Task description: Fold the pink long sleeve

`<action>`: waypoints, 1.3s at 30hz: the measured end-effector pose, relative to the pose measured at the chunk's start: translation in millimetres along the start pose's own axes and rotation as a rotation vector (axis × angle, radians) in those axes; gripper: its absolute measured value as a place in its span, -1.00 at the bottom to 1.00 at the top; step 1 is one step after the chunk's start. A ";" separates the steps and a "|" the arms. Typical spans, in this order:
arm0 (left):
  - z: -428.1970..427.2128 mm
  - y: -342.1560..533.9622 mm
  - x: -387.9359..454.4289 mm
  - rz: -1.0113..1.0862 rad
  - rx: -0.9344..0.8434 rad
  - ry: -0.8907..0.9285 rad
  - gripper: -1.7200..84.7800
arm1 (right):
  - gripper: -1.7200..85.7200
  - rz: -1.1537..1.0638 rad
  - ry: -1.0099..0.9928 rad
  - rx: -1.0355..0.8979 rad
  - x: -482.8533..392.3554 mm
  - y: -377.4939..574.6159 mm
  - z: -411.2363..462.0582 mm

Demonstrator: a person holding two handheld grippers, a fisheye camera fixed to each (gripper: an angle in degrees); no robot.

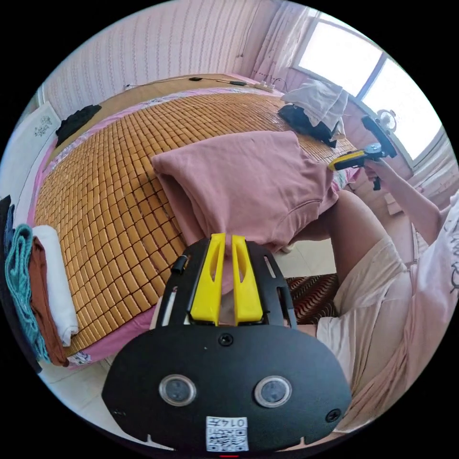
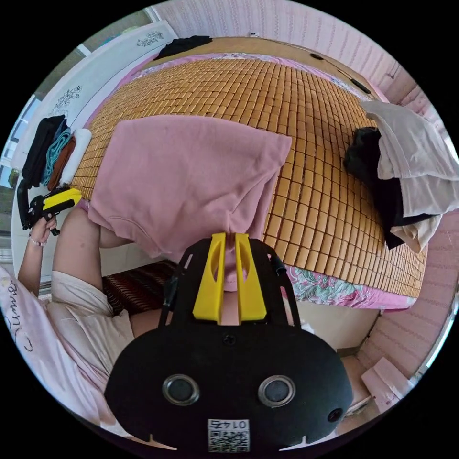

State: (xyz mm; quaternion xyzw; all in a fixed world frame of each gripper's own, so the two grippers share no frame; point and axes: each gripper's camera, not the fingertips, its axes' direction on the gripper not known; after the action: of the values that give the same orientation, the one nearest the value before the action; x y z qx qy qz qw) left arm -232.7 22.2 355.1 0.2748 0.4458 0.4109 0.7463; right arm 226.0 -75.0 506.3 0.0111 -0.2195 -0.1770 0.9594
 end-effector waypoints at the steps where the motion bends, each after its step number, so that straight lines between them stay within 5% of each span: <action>1: 7.2 -8.1 13.9 0.041 0.015 0.029 -0.95 | -0.87 -0.049 0.033 -0.045 -14.2 -11.6 1.8; 7: 58.5 -38.4 90.1 0.163 0.060 0.220 -0.98 | -0.88 -0.148 -0.024 -0.120 -49.3 -31.5 3.7; 16: 142.4 -32.1 156.5 0.304 -0.051 -0.047 -0.98 | -0.98 -0.383 0.057 0.103 -162.7 -144.4 14.3; 21: 154.1 -18.4 169.7 0.281 0.016 -0.073 -0.98 | -0.98 -0.400 0.128 -0.097 -207.5 -223.3 97.5; 30: 164.2 -17.1 175.8 0.273 0.032 0.057 -0.98 | -0.98 -0.498 0.135 -0.129 -225.4 -268.5 95.9; 36: 146.7 -50.7 165.5 0.196 0.191 -0.113 -0.98 | -0.98 -0.471 0.079 -0.192 -229.2 -292.5 116.6; 39: 181.0 -76.3 149.2 0.107 0.116 -0.123 -0.98 | -0.98 -0.482 0.091 -0.185 -232.6 -294.2 119.5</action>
State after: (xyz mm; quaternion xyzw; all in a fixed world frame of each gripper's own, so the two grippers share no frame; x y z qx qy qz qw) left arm -3.8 103.3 312.0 0.3658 0.4070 0.4060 0.7319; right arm -118.8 -263.8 488.1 -0.0167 -0.1499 -0.4189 0.8954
